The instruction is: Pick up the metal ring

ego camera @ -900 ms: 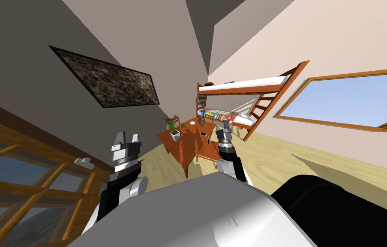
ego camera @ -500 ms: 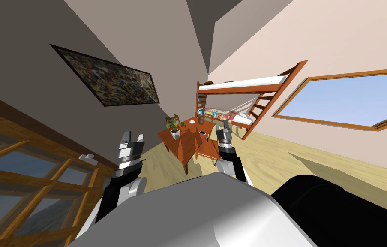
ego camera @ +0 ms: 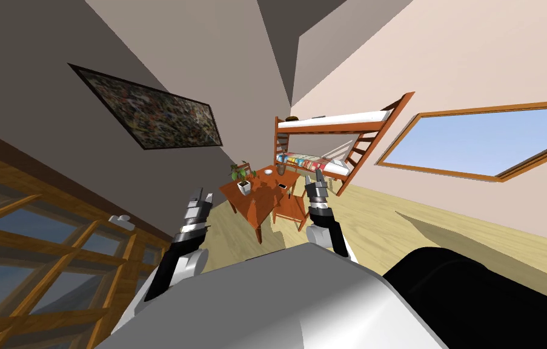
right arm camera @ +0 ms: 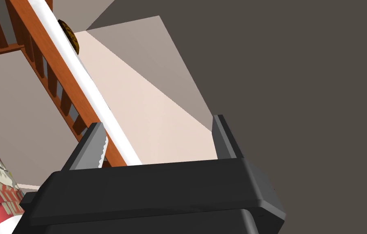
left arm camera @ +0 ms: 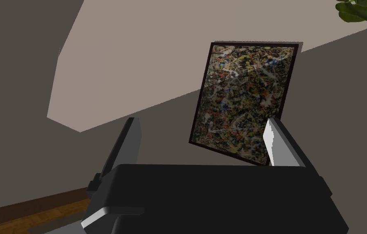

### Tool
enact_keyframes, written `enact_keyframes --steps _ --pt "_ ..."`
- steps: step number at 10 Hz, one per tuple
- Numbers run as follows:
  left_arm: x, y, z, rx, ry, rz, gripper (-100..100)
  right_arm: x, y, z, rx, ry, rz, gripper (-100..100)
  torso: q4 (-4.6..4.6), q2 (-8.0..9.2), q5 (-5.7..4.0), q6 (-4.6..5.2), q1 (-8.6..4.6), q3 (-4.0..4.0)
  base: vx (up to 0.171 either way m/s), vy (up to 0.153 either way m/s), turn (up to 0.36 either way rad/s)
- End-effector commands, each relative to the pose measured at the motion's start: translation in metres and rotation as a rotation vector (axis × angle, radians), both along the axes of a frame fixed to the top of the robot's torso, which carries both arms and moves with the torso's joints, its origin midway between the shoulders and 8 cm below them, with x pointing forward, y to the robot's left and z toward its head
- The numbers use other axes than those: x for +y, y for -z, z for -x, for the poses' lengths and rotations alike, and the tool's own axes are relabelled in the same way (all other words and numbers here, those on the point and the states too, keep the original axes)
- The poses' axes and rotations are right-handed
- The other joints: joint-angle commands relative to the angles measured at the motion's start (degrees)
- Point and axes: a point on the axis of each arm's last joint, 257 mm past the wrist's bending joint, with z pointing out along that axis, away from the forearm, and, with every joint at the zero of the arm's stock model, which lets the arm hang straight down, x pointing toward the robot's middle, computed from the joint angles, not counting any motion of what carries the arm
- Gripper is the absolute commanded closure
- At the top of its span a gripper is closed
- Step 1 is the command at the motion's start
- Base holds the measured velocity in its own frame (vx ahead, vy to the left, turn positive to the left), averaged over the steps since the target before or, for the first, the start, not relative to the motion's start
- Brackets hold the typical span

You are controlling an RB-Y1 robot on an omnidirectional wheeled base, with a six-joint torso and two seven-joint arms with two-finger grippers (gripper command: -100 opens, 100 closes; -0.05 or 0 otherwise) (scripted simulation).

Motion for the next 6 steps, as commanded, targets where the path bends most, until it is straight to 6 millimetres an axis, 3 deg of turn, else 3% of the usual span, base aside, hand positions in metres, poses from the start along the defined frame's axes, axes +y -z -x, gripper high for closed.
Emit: enact_keyframes --steps 1,4,5,6 --pt "0.001 0.019 -0.016 0.060 0.016 -0.008 -100 0.000 0.000 0.000 0.000 0.000 0.000 0 0.00 0.00 0.00 0.00 0.00 0.00 -0.078 -0.096 -0.063" --pt "0.003 0.041 -0.028 0.117 0.020 -0.011 -100 0.000 0.000 0.000 0.000 0.000 0.000 0 -0.04 -0.19 0.03 0.00 0.12 -0.11 -0.035 -0.067 -0.033" --pt "0.004 0.059 -0.038 0.165 0.027 -0.013 -100 0.000 0.000 0.000 0.000 0.000 0.000 0 -0.05 -0.22 0.04 -0.01 0.21 -0.12 -0.032 -0.064 -0.051" --pt "0.004 0.059 -0.038 0.165 0.027 -0.013 -100 0.000 0.000 0.000 0.000 0.000 0.000 0 -0.05 -0.23 0.05 0.00 0.19 -0.14 -0.023 -0.050 -0.031"
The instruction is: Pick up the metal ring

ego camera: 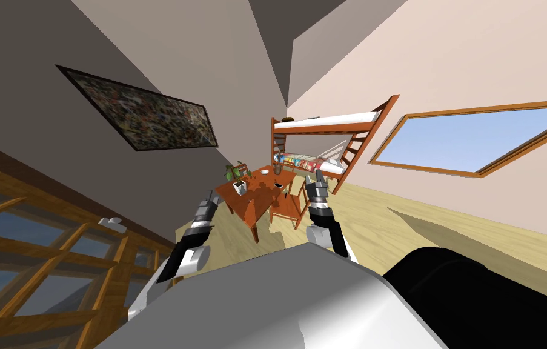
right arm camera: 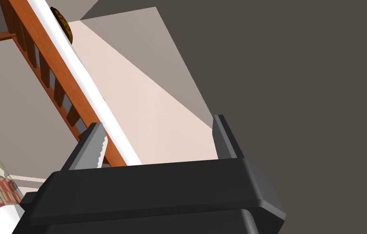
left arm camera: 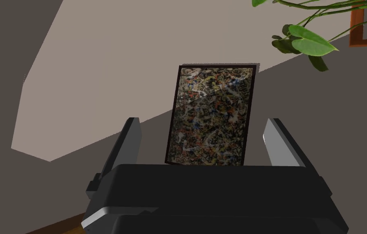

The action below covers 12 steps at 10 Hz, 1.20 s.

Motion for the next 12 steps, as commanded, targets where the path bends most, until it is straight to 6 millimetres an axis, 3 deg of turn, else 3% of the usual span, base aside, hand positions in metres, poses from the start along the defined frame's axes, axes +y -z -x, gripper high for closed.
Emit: enact_keyframes --steps 1,6,12 --pt "0.001 0.019 -0.010 0.060 0.006 -0.004 -100 0.000 0.000 0.000 0.000 0.000 0.000 0 0.00 0.00 0.00 0.00 0.00 0.00 -0.037 -0.060 -0.064" --pt "0.006 0.091 -0.046 0.262 0.026 -0.017 -100 0.000 0.000 0.000 0.000 0.000 0.000 0 -0.01 -0.04 -0.02 0.02 -0.11 -0.02 -0.023 -0.102 -0.090" --pt "0.021 0.166 -0.064 0.462 0.018 -0.030 -100 0.000 0.000 0.000 0.000 0.000 0.000 0 -0.02 -0.12 -0.02 0.02 -0.09 -0.07 0.001 -0.062 -0.079"
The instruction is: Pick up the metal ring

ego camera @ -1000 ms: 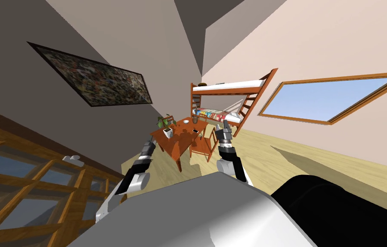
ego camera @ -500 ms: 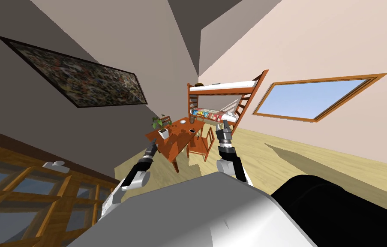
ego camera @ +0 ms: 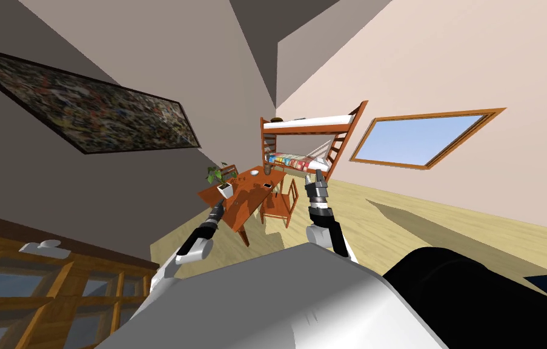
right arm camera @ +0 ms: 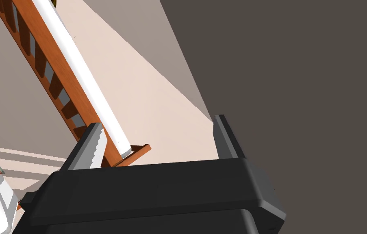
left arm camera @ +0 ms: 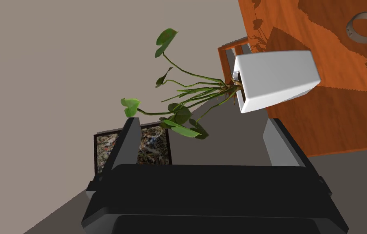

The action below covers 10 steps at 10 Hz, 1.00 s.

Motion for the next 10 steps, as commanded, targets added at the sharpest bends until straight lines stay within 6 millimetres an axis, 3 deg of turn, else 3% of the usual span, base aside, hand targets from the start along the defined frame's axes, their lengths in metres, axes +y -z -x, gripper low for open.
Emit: enact_keyframes --steps 1,4,10 --pt "0.002 0.014 0.000 0.025 -0.007 -0.003 -100 0.000 0.000 0.000 0.000 0.000 0.000 0 0.00 0.00 0.00 0.00 0.00 0.00 0.012 -0.025 0.037" --pt "0.011 0.049 -0.009 0.136 -0.009 -0.015 -100 0.000 0.000 0.000 0.000 0.000 0.000 0 0.00 -0.01 0.02 0.01 0.09 -0.01 0.019 -0.041 -0.087" --pt "0.032 0.098 -0.008 0.277 -0.032 -0.033 -100 0.000 0.000 0.000 0.000 0.000 0.000 0 0.00 -0.03 0.03 0.03 0.14 -0.01 0.024 -0.027 -0.061"
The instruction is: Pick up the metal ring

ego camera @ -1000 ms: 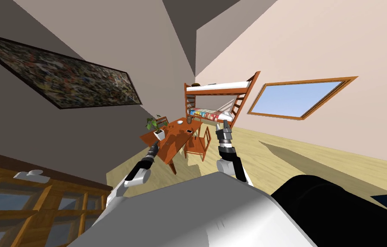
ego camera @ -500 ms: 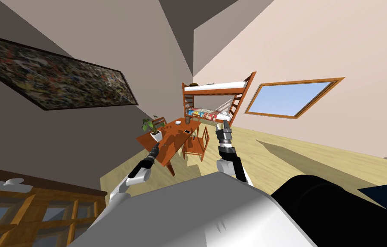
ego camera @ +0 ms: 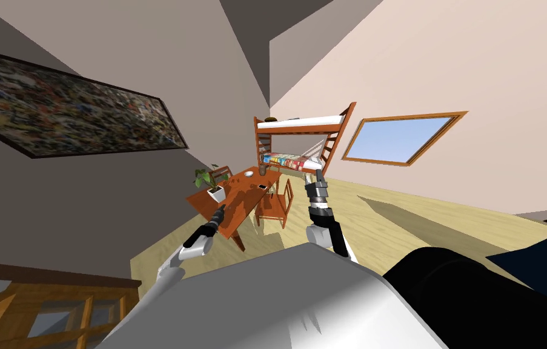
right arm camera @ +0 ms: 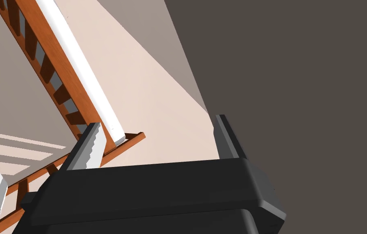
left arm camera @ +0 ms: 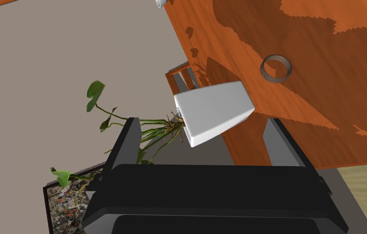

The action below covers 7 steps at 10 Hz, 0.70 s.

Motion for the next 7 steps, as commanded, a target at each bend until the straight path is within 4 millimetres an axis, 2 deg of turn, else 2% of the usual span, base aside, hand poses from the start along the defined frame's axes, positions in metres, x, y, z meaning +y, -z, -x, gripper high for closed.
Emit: enact_keyframes --steps 1,7 --pt "0.007 0.016 -0.002 0.058 -0.005 -0.008 -100 0.000 0.000 0.000 0.000 0.000 0.000 0 0.00 0.00 0.00 0.00 0.00 0.00 0.043 -0.034 -0.101" --pt "0.042 0.066 0.006 0.239 -0.051 -0.037 -100 0.000 0.000 0.000 0.000 0.000 0.000 0 -0.02 -0.08 0.01 -0.01 0.03 -0.05 0.044 -0.017 -0.077"
